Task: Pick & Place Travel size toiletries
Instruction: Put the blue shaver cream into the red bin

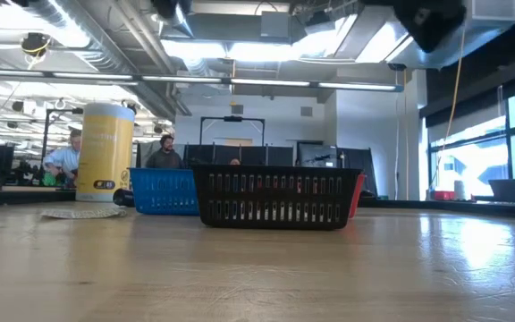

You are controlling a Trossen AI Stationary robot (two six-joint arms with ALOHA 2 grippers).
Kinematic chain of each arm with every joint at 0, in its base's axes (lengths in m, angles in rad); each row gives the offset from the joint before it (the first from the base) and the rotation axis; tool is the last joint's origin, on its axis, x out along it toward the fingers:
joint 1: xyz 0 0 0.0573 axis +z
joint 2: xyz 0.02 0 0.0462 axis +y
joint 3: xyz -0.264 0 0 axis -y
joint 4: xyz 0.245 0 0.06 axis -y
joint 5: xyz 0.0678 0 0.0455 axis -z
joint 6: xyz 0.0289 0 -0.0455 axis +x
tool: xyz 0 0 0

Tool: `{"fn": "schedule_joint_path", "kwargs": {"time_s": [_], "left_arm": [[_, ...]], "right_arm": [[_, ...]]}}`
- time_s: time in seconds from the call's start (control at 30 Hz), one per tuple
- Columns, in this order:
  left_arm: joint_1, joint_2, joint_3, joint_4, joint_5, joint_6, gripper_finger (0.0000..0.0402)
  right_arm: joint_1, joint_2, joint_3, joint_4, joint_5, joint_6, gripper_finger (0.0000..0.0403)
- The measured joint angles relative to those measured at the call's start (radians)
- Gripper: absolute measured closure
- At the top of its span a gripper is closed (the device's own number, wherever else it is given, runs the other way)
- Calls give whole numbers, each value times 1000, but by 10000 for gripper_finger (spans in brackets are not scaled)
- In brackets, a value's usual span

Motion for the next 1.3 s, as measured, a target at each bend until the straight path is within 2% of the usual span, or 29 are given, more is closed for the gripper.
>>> {"fn": "schedule_joint_path", "kwargs": {"time_s": [0.17, 0.33, 0.53, 0.7, 0.87, 1.1, 1.3], "left_arm": [[41, 0, 0, 84, 185, 113, 262], [66, 1, 0, 138, 355, 183, 262], [77, 3, 0, 221, 596, 181, 262], [77, 33, 15, 268, 653, 188, 262], [77, 138, 91, 258, 688, 215, 262], [100, 259, 204, 258, 808, 205, 262], [122, 300, 245, 260, 822, 211, 263]], "right_arm": [[-39, 6, 0, 91, -20, -17, 337], [-74, 27, 0, 230, -96, -99, 323], [-124, 87, 0, 431, -275, -199, 302], [-154, 120, 0, 557, -346, -233, 281], [-175, 154, 0, 687, -407, -276, 260], [-181, 160, 0, 694, -453, -287, 236], [-181, 160, 0, 701, -453, -316, 223]]}}
